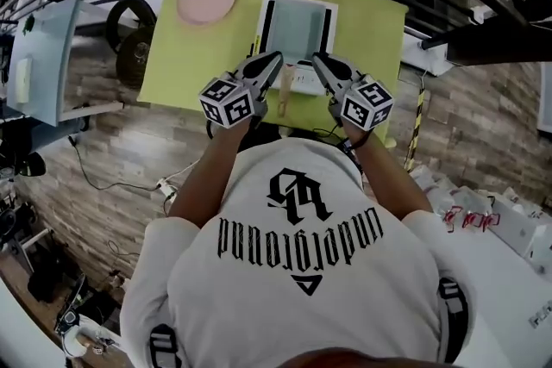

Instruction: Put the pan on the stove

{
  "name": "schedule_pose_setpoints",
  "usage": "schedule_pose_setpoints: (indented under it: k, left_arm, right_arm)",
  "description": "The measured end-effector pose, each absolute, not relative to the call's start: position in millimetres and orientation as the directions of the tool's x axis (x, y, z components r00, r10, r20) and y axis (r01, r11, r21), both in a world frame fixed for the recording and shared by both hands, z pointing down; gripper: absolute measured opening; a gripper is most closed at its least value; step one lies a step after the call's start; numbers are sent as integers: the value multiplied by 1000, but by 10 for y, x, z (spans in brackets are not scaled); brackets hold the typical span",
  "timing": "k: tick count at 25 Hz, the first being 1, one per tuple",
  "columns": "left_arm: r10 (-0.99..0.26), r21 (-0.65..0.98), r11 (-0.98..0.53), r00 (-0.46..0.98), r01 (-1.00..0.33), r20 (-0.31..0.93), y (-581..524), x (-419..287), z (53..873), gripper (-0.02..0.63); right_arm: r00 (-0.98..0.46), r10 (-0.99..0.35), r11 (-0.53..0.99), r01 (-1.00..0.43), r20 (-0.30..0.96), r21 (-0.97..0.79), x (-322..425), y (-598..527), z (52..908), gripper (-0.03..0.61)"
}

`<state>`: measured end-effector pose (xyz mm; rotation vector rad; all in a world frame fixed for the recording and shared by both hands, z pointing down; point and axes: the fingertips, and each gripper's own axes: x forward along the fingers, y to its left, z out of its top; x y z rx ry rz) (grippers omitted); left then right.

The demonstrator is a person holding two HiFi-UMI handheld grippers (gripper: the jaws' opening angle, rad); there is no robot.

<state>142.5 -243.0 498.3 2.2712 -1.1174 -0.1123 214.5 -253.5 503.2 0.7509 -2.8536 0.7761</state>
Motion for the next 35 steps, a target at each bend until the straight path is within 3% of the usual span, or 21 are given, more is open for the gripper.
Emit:
schedule_pose_setpoints:
  k: [6, 22, 35]
  left_arm:
    - [-775, 475, -481, 611, -737, 163, -2203, 1282, 4820, 2]
    - [-659, 381, -637, 729, -671, 183, -896, 514, 4827, 2]
    - [-618, 354, -701, 775, -619, 133, -186, 769, 4520, 2]
  right_arm:
    - [-864, -465, 810, -504, 193, -302, 1904, -2225, 4750, 0]
    - [-739, -644, 710, -674, 197, -205, 1161, -972, 4597, 0]
    - [-705, -684, 691, -709, 190, -141, 1389, -185, 4342, -2]
